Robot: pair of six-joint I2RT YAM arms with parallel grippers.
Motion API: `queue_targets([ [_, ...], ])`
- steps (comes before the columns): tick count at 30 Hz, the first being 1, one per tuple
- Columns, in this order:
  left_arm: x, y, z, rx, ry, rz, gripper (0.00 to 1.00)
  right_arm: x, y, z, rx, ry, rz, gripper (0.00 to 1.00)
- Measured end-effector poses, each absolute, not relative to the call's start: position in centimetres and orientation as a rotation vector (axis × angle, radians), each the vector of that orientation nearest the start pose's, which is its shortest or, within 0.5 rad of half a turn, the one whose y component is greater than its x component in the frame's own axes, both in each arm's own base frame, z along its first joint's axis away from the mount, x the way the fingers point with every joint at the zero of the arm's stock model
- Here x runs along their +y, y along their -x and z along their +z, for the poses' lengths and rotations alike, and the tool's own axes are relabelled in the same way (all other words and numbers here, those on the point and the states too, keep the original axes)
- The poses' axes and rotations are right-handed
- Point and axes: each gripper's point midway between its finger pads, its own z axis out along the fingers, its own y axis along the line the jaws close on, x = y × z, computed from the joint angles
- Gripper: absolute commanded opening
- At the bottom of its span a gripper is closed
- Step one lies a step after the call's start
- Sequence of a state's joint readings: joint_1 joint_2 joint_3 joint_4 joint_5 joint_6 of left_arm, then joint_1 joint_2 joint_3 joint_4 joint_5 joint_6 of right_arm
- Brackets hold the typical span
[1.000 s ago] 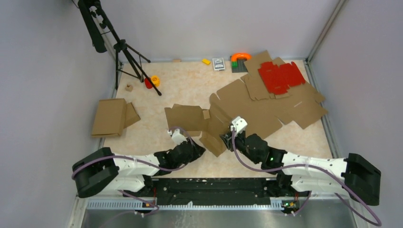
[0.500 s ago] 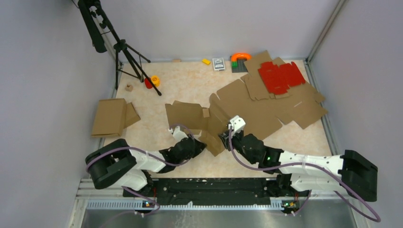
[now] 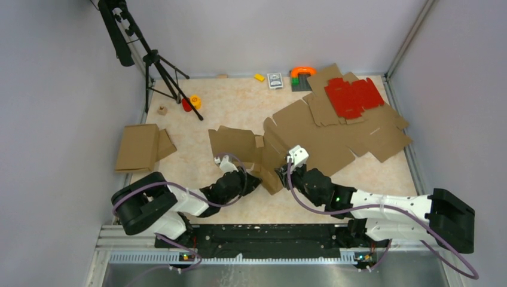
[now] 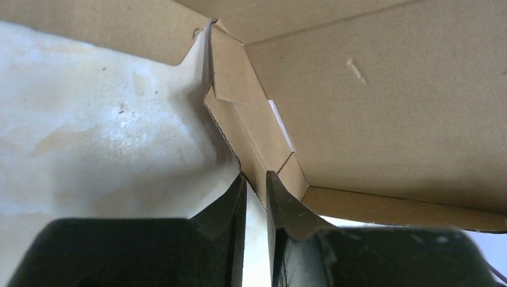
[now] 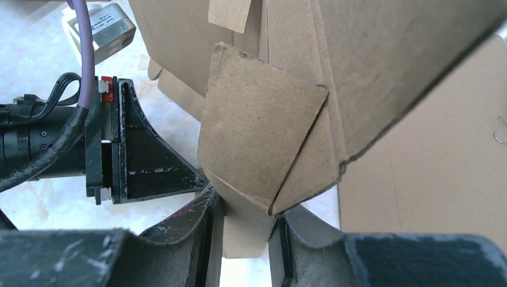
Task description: Fold the paper box
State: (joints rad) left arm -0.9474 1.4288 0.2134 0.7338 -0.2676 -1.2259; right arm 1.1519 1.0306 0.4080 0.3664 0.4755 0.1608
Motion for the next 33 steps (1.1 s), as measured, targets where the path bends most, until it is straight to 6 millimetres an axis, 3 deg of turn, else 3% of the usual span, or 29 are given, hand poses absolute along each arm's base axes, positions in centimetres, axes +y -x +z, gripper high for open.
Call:
queue_targets([
  [7, -28.6, -21.3, 5.0, 2.146, 0.400, -1.077, 0.18, 27.4, -20.3, 14.7, 1.740, 0.560, 0.501, 0.25],
  [15, -30.0, -22.0, 4.9, 2.171, 0.338, -1.081, 0.19, 27.4, -20.4, 14.5, 1.741, 0.566, 0.496, 0.25],
  [26, -32.0, -22.6, 4.7, 2.215, 0.263, -1.099, 0.33, 27.3, -20.4, 14.5, 1.735, 0.577, 0.481, 0.25],
  [33, -33.1, -23.1, 4.2, 2.264, 0.247, -1.087, 0.24, 26.8, -20.9, 14.5, 1.733, 0.563, 0.442, 0.25],
])
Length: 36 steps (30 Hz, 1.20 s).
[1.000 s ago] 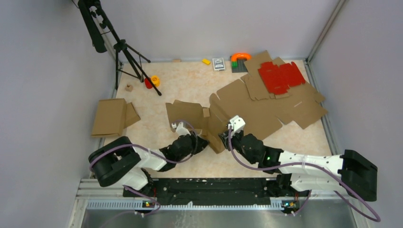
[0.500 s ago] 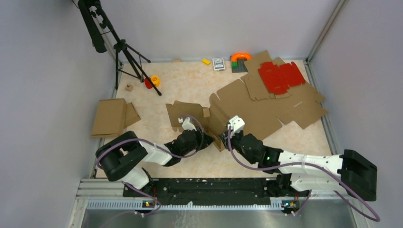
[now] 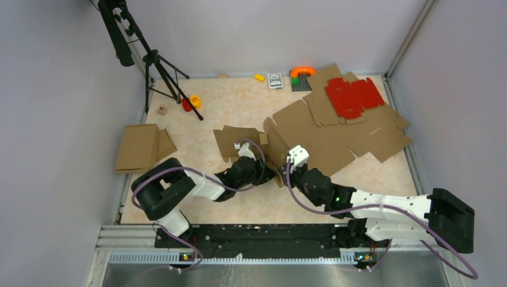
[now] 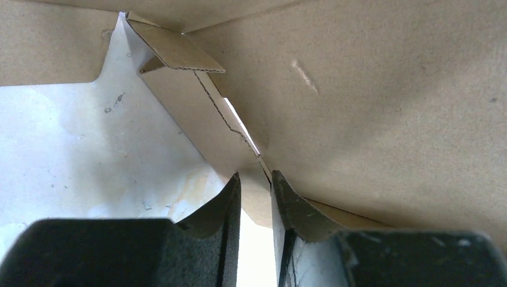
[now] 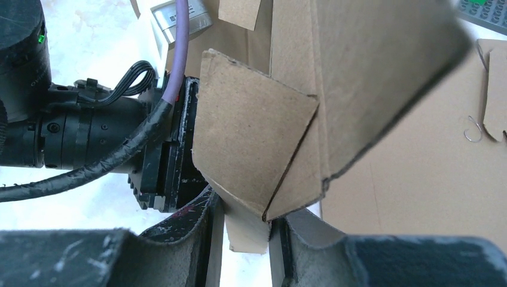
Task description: Fold the paper box
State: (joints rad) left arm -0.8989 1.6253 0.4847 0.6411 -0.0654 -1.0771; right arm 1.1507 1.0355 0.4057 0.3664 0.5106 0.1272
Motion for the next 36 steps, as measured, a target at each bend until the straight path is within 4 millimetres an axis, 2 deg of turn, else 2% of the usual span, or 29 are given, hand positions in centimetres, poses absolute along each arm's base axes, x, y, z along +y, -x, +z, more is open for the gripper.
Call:
queue_targets([
  [3, -33.1, -23.1, 4.2, 2.265, 0.254, -1.098, 0.26, 26.7, -20.9, 14.5, 1.733, 0.562, 0.439, 0.25],
  [7, -33.1, -23.1, 4.3, 2.274, 0.267, -1.114, 0.37, 26.5, -20.8, 14.4, 1.729, 0.556, 0.445, 0.25],
  [12, -33.0, -22.7, 4.2, 2.299, 0.264, -1.121, 0.35, 26.5, -20.7, 14.4, 1.734, 0.548, 0.455, 0.25],
  [18, -33.1, -22.4, 5.3, 2.291, 0.249, -1.158, 0.33, 26.6, -20.7, 14.4, 1.737, 0.542, 0.462, 0.25],
  [22, -33.1, -22.3, 5.9, 2.282, 0.245, -1.172, 0.40, 26.6, -20.7, 14.4, 1.738, 0.540, 0.463, 0.25],
  [25, -33.0, -22.2, 6.3, 2.281, 0.243, -1.175, 0.41, 26.6, -20.6, 14.4, 1.740, 0.535, 0.468, 0.25],
  [30, -32.7, -22.2, 6.3, 2.286, 0.260, -1.170, 0.35, 26.6, -20.6, 14.4, 1.743, 0.532, 0.469, 0.25],
  [36, -31.3, -21.7, 4.9, 2.311, 0.304, -1.147, 0.28, 26.7, -20.6, 14.4, 1.747, 0.528, 0.471, 0.25],
])
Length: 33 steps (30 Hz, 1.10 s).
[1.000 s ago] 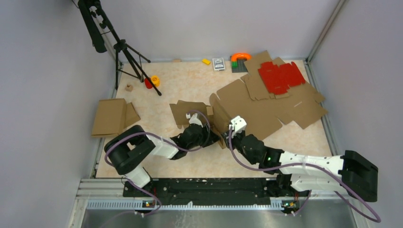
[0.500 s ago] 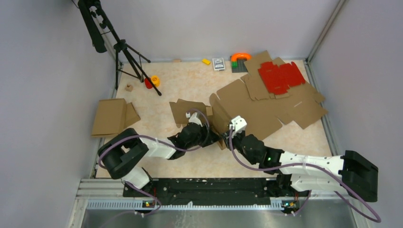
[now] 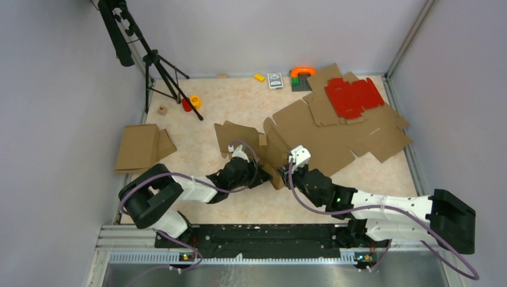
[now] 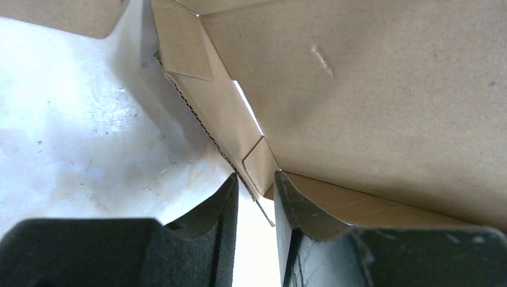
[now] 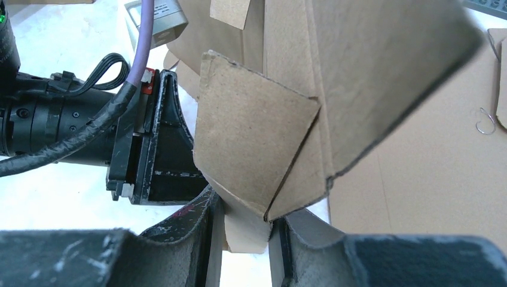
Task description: Fold the paper box
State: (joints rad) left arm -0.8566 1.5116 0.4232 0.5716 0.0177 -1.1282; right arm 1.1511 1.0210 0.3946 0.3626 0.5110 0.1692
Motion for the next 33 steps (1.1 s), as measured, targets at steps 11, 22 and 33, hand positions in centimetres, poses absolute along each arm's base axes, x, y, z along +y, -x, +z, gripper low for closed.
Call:
queue_targets([
  [11, -29.4, -21.4, 4.8, 2.303, 0.340, -1.106, 0.40, 26.7, -20.6, 14.4, 1.749, 0.524, 0.475, 0.25],
  [22, -23.7, -21.3, 5.8, 2.253, 0.412, -0.982, 0.47, 26.7, -20.6, 14.4, 1.751, 0.520, 0.478, 0.25],
  [33, -15.7, -23.2, 13.2, 1.941, 0.317, -0.810, 0.74, 26.8, -20.6, 14.4, 1.757, 0.526, 0.477, 0.25],
])
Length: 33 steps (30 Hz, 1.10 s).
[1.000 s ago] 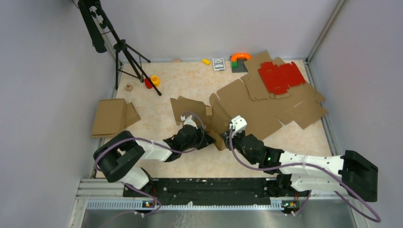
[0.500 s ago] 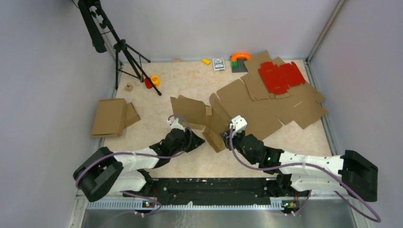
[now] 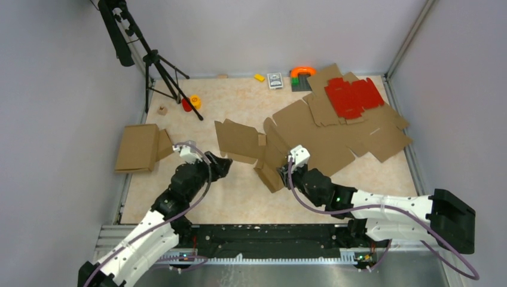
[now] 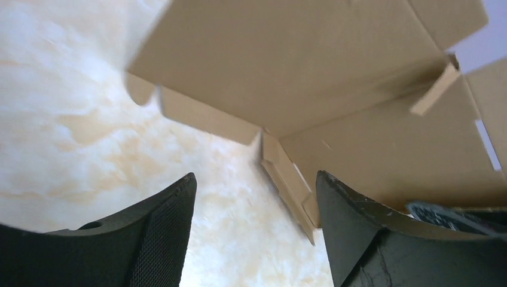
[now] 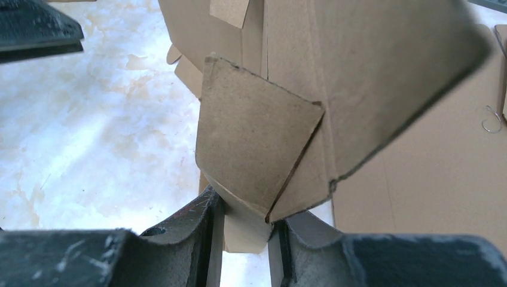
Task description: Fold the paper box
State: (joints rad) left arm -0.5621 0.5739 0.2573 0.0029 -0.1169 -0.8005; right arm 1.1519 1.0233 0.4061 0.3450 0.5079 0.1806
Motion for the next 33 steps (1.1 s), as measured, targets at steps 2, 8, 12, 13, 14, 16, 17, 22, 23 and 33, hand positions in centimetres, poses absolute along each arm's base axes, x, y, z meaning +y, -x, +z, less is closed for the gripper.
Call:
queue_targets([
  [2, -14.2, -23.7, 13.6, 1.910, 0.324, -0.760, 0.74, 26.8, -20.5, 14.4, 1.760, 0.530, 0.477, 0.25],
  [8, -8.4, -25.9, 10.0, 1.992, 0.518, -0.562, 0.27, 26.9, -20.5, 14.4, 1.766, 0.533, 0.477, 0.25],
  [12, -4.9, -27.6, 8.1, 2.008, 0.707, -0.556, 0.00, 26.9, -20.5, 14.4, 1.767, 0.534, 0.477, 0.25],
  [13, -4.3, -28.1, 7.7, 2.014, 0.751, -0.571, 0.00, 26.9, -20.5, 14.3, 1.768, 0.534, 0.476, 0.25],
  [14, -3.8, -28.6, 7.3, 2.023, 0.789, -0.582, 0.00, 26.9, -20.5, 14.3, 1.768, 0.534, 0.476, 0.25],
  [16, -3.2, -30.0, 7.2, 2.033, 0.825, -0.611, 0.00, 26.9, -20.5, 14.3, 1.769, 0.534, 0.476, 0.25],
  [17, -3.2, -30.8, 7.4, 2.034, 0.824, -0.636, 0.00, 26.8, -20.5, 14.3, 1.769, 0.534, 0.476, 0.25],
  [22, -4.4, -35.8, 10.1, 2.026, 0.701, -0.770, 0.00, 26.9, -20.5, 14.4, 1.768, 0.534, 0.477, 0.25],
  [23, -4.7, -36.7, 10.7, 2.017, 0.668, -0.798, 0.00, 26.9, -20.4, 14.3, 1.769, 0.536, 0.478, 0.25],
  [33, -8.7, -41.2, 10.9, 2.028, 0.463, -1.112, 0.00, 26.9, -20.4, 14.4, 1.768, 0.537, 0.479, 0.24],
])
